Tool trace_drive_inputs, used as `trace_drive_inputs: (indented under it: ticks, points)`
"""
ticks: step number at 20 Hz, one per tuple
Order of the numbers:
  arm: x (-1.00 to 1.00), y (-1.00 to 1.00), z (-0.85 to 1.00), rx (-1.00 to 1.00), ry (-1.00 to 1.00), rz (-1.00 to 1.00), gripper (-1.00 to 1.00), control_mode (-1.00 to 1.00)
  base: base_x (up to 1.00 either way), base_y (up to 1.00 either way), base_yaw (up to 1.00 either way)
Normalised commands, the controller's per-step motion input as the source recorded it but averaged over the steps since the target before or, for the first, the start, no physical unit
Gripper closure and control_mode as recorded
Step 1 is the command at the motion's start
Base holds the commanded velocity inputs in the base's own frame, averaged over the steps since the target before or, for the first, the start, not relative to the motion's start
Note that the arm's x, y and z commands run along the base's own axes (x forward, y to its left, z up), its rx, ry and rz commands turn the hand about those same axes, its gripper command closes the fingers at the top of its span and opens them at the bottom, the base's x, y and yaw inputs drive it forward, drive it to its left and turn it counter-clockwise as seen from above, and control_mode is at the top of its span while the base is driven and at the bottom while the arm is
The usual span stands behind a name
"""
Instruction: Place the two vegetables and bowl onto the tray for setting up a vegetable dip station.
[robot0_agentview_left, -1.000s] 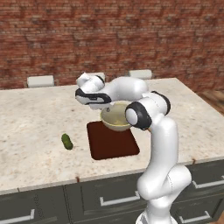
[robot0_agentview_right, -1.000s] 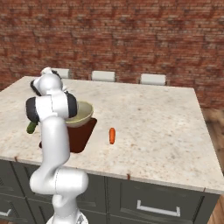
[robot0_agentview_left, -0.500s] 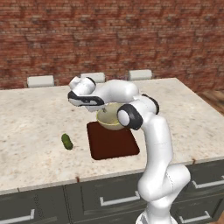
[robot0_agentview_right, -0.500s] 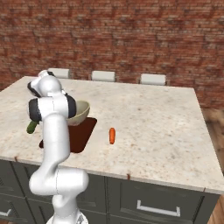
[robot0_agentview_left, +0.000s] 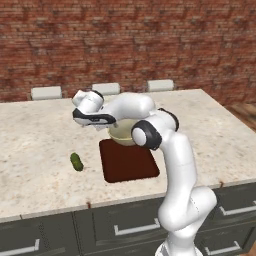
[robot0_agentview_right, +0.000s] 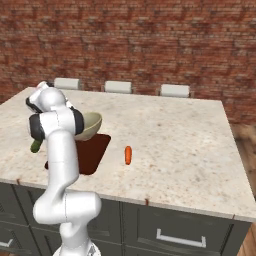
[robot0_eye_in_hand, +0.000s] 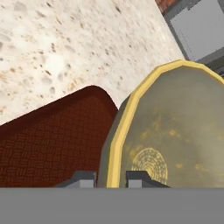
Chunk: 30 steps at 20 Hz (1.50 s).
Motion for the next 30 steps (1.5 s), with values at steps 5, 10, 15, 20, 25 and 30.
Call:
trace_drive_inputs:
  ticks: [5, 10, 15, 20, 25, 30]
  points:
    - [-0.13, 0.03, -0.11, 0.28, 0.00, 0.21, 1.00, -1.00, 0.00, 0.00, 0.00]
    - [-0.02, 0.03, -0.09, 0.20, -0.01, 0.14, 1.00, -1.00, 0.00, 0.00, 0.00]
    - [0.00, 0.07, -0.08, 0.03, -0.04, 0.14, 1.00, -1.00, 0.00, 0.00, 0.00]
    - [0.00, 0.08, -0.10, 0.00, -0.04, 0.13, 1.00, -1.00, 0.00, 0.00, 0.00]
    - [0.00, 0.08, -0.06, 0.00, 0.00, 0.12, 1.00, -1.00, 0.00, 0.00, 0.00]
    - [0.00, 0.07, -0.02, 0.00, 0.00, 0.12, 1.00, -1.00, 0.00, 0.00, 0.00]
